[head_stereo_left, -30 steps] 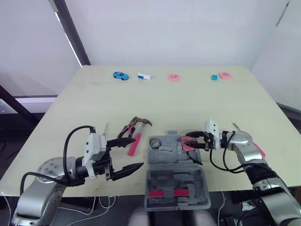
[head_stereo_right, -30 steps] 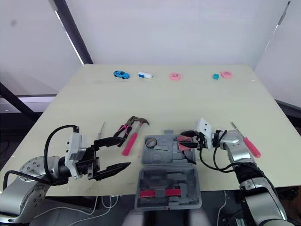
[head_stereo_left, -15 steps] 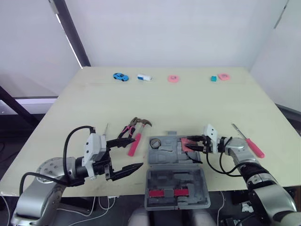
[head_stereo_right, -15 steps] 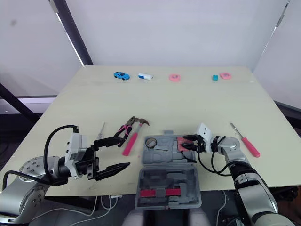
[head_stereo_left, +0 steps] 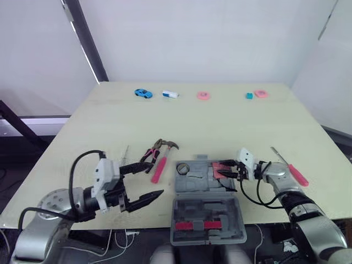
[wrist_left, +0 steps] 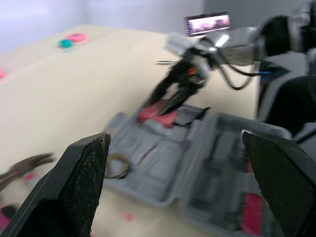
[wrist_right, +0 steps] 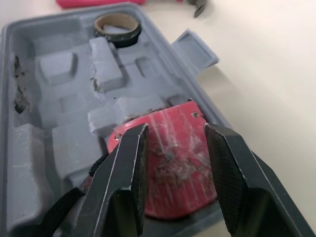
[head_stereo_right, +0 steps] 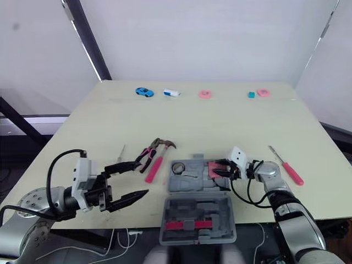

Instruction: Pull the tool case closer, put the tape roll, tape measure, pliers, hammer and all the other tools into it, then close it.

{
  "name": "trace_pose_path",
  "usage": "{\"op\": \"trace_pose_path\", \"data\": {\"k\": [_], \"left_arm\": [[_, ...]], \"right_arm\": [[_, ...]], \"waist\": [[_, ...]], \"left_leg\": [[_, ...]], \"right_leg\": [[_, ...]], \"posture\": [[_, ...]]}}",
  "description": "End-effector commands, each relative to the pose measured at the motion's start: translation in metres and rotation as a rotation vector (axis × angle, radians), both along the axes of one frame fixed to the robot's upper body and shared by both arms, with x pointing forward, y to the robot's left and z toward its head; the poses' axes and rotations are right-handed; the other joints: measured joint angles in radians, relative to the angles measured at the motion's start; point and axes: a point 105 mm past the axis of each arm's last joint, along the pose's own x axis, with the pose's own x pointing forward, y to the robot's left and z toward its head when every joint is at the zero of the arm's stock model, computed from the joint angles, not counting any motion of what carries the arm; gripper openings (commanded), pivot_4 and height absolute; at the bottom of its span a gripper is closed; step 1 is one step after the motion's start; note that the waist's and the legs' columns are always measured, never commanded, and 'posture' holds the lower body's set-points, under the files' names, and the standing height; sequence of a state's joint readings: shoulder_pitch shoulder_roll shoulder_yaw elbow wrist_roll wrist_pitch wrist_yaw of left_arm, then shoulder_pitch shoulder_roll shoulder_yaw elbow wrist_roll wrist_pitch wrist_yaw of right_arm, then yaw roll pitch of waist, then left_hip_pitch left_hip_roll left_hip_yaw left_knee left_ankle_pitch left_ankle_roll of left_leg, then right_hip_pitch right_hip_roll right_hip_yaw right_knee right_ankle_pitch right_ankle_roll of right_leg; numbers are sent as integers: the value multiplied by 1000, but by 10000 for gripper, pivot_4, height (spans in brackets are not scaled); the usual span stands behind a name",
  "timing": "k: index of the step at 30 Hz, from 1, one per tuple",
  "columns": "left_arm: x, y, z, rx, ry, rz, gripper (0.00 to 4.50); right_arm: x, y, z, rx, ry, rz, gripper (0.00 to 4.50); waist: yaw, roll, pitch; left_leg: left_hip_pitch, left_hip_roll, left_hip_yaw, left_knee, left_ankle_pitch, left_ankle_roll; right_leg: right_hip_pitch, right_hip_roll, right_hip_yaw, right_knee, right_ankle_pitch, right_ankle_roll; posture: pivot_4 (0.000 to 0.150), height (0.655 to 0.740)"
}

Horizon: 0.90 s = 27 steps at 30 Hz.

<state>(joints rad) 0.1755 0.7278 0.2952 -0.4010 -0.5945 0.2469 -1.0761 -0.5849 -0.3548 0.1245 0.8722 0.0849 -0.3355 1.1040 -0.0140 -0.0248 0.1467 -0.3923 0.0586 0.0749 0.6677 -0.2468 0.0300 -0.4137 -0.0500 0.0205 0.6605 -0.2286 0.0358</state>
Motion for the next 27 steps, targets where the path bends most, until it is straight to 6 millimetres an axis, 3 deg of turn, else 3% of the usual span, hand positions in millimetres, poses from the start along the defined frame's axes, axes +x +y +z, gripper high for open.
{"op": "trace_pose_path", "data": {"k": [1,5,9,14,21,24,26,27], "left_arm": [[5,13,12,-60,-64,82,45000],[13,32,2,-45,-87,202,45000],[13,50,-6,-95,-74,307,45000],[12,94,-12,-143,-96,549,45000],[2,127,-36,-112,-49,710,45000],[-4,132,-43,-105,-25,733,45000],[-11,138,-49,-112,2,761,45000],[-17,143,-55,-109,25,780,45000]], "right_arm": [[1,-6,44,148,-132,-28,18630],[-13,-23,65,208,-175,-91,18630],[-31,-57,72,230,-193,-217,18630],[-68,-124,56,171,-166,-453,18630],[-120,-181,37,182,-92,-685,18630],[-142,-199,29,179,-52,-758,26650],[-154,-208,26,172,-37,-803,34634],[-162,-214,24,180,-23,-831,42530]], "waist": [[1,4,3],[1,6,4],[2,5,5],[8,3,6],[1,1,7],[2,1,7],[1,1,7],[0,1,7]], "left_leg": [[-4,0,0,0,0,0],[-7,-2,0,-3,0,0],[-7,-2,0,-5,0,0],[-8,-2,0,-6,0,0],[-7,-1,0,-6,-1,0],[-7,0,-1,-8,-2,-2],[-7,0,-1,-9,-2,-3],[-7,0,-1,-10,-3,-4]], "right_leg": [[-3,0,0,0,0,0],[-6,3,-1,-2,0,0],[-5,2,-2,-6,-1,1],[-5,2,-2,-7,-1,2],[-5,1,-2,-9,-3,5],[-6,-1,-2,-11,-3,6],[-6,-4,-2,-13,-3,6],[-6,-5,-2,-14,-3,6]], "posture": [[1500,7395],[1500,7395],[1500,7395],[1500,7395],[1500,7395],[1500,7395],[1500,7395],[1500,7395]]}}
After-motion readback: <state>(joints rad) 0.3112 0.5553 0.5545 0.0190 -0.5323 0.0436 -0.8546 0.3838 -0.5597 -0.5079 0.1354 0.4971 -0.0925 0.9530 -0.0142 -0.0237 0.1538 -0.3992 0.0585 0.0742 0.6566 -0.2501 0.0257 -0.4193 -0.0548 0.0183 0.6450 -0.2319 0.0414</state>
